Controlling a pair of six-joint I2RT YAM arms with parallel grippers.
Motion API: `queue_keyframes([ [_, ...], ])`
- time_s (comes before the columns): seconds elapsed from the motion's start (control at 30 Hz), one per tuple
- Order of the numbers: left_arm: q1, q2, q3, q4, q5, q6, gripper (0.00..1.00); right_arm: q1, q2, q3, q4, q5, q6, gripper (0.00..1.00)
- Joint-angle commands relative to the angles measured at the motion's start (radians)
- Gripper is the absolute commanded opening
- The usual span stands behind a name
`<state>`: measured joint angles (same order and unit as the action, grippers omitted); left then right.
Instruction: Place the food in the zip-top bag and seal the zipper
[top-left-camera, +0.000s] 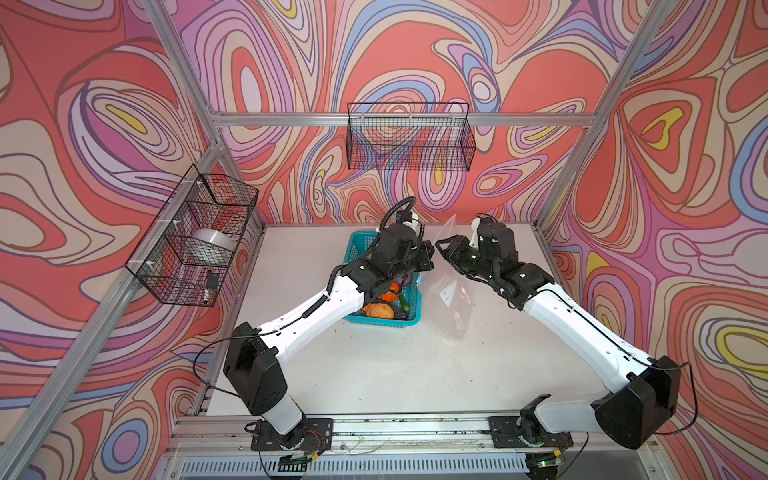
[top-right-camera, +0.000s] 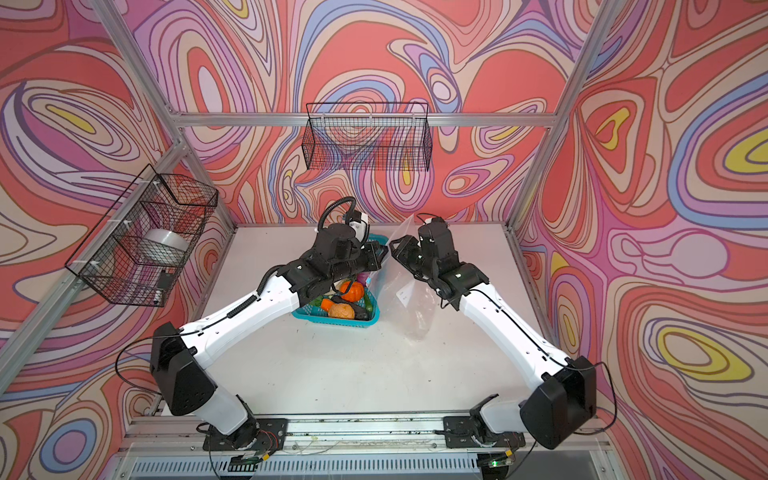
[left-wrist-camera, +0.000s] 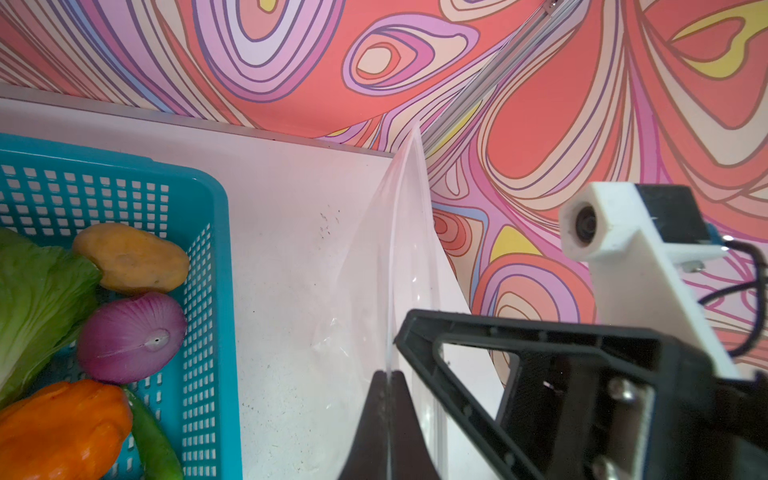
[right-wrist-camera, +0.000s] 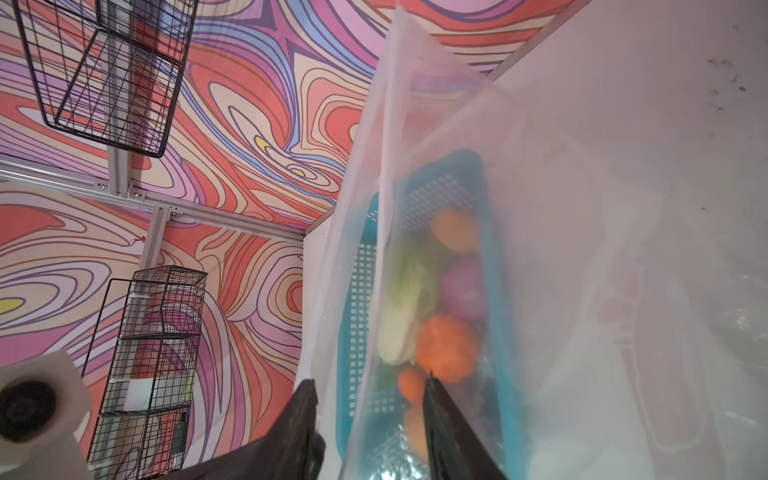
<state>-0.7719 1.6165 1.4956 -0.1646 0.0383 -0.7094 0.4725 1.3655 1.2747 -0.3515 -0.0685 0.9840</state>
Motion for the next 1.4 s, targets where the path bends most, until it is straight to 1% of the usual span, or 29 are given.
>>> queue_keyframes([
  [0.0, -0.006, -0.032, -0.017, 0.014, -0.024, 0.008, 0.00, -0.003, 0.019, -0.008, 0.001, -0.009, 0.011, 0.32],
  [0.13, -0.009, -0.036, -0.015, 0.014, -0.025, 0.011, 0.00, -0.003, 0.008, -0.032, 0.009, 0.017, 0.003, 0.16],
  [0.2, -0.010, -0.040, -0.015, 0.007, -0.032, 0.011, 0.00, -0.005, -0.003, -0.028, 0.004, 0.041, -0.034, 0.04],
  [0.23, -0.012, -0.041, -0.015, 0.004, -0.036, 0.012, 0.00, -0.005, -0.009, -0.021, -0.005, 0.050, -0.059, 0.00],
  [0.33, -0.013, -0.040, -0.011, -0.018, -0.069, 0.020, 0.00, -0.016, -0.022, 0.022, -0.071, 0.074, -0.175, 0.00],
  [0.53, -0.033, 0.004, 0.011, -0.076, -0.178, 0.032, 0.00, -0.054, -0.072, 0.083, -0.237, 0.076, -0.426, 0.00],
  [0.6, -0.052, 0.024, 0.015, -0.081, -0.210, 0.018, 0.00, -0.059, -0.090, 0.111, -0.296, 0.075, -0.502, 0.00],
  [0.67, -0.089, 0.041, 0.022, -0.078, -0.254, 0.015, 0.00, -0.059, -0.103, 0.156, -0.370, 0.095, -0.586, 0.00],
  [0.73, -0.121, 0.056, 0.019, -0.071, -0.300, 0.003, 0.00, -0.059, -0.109, 0.187, -0.423, 0.135, -0.644, 0.00],
  [0.77, -0.132, 0.065, 0.014, -0.068, -0.310, -0.009, 0.00, -0.059, -0.106, 0.200, -0.447, 0.157, -0.663, 0.00],
  [0.83, -0.135, 0.085, 0.001, -0.078, -0.311, -0.056, 0.00, -0.058, -0.089, 0.216, -0.476, 0.160, -0.700, 0.00],
  [0.93, -0.135, 0.108, -0.033, -0.073, -0.334, -0.105, 0.00, -0.059, -0.016, 0.264, -0.534, 0.093, -0.748, 0.00],
  [0.97, -0.135, 0.114, -0.040, -0.070, -0.354, -0.105, 0.00, -0.059, 0.011, 0.285, -0.560, 0.056, -0.761, 0.00],
  [1.03, -0.133, 0.121, -0.045, -0.083, -0.412, -0.096, 0.00, -0.061, 0.060, 0.306, -0.586, 0.019, -0.768, 0.00],
  [1.07, -0.129, 0.123, -0.044, -0.092, -0.440, -0.087, 0.00, -0.060, 0.081, 0.308, -0.591, 0.020, -0.765, 0.00],
  [1.13, -0.106, 0.126, -0.046, -0.133, -0.452, -0.077, 0.00, -0.072, 0.126, 0.319, -0.609, 0.034, -0.770, 0.00],
  [1.2, -0.070, 0.129, -0.056, -0.146, -0.420, -0.084, 0.00, -0.101, 0.174, 0.342, -0.644, 0.059, -0.768, 0.00],
  [1.27, -0.039, 0.134, -0.073, -0.133, -0.361, -0.080, 0.00, -0.132, 0.209, 0.348, -0.659, 0.058, -0.762, 0.00],
  [1.37, -0.029, 0.138, -0.083, -0.107, -0.314, -0.018, 0.00, -0.143, 0.223, 0.337, -0.632, 0.052, -0.759, 0.00],
])
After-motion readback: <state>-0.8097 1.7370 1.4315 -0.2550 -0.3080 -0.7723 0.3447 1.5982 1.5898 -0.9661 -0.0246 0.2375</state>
